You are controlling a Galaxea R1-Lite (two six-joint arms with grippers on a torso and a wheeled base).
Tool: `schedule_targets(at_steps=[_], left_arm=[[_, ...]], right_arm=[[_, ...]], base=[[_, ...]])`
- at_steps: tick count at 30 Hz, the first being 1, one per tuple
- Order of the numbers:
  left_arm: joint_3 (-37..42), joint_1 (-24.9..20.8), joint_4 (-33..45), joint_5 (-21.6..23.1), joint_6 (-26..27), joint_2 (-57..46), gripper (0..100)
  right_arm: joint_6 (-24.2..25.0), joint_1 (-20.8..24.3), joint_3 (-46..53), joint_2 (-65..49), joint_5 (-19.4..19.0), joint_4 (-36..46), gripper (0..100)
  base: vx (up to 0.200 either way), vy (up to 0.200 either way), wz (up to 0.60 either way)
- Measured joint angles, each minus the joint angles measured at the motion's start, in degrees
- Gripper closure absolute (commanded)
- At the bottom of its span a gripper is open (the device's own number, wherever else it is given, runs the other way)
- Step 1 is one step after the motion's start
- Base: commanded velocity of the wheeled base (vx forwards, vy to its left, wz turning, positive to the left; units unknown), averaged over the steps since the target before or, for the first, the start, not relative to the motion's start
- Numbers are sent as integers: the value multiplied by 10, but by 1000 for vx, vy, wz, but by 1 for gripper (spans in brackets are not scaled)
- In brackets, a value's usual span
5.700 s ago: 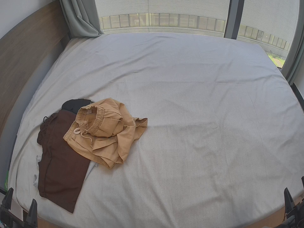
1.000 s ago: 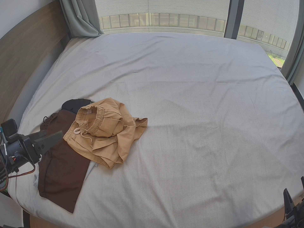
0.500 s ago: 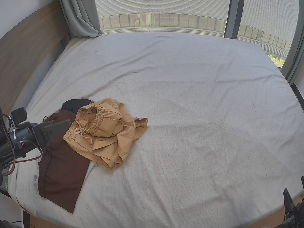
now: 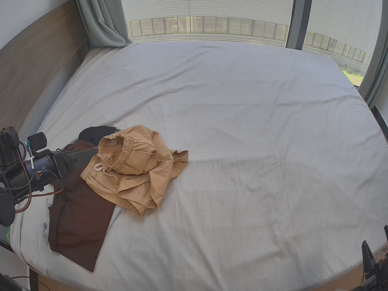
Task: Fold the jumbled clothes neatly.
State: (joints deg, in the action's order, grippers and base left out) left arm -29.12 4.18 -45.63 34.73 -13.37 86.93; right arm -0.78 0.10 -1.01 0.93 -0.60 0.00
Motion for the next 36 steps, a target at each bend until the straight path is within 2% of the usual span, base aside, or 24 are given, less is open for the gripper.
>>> schedule_targets(at_steps=[11,36], left_arm=[[-24,2,0,24,0,46,0],[-91,-12,-19,25,2,156,0]], right_arm=[[0,0,0,0,0,0,0],[0,0,0,0,0,0,0]], base=[[0,0,0],[0,0,0]])
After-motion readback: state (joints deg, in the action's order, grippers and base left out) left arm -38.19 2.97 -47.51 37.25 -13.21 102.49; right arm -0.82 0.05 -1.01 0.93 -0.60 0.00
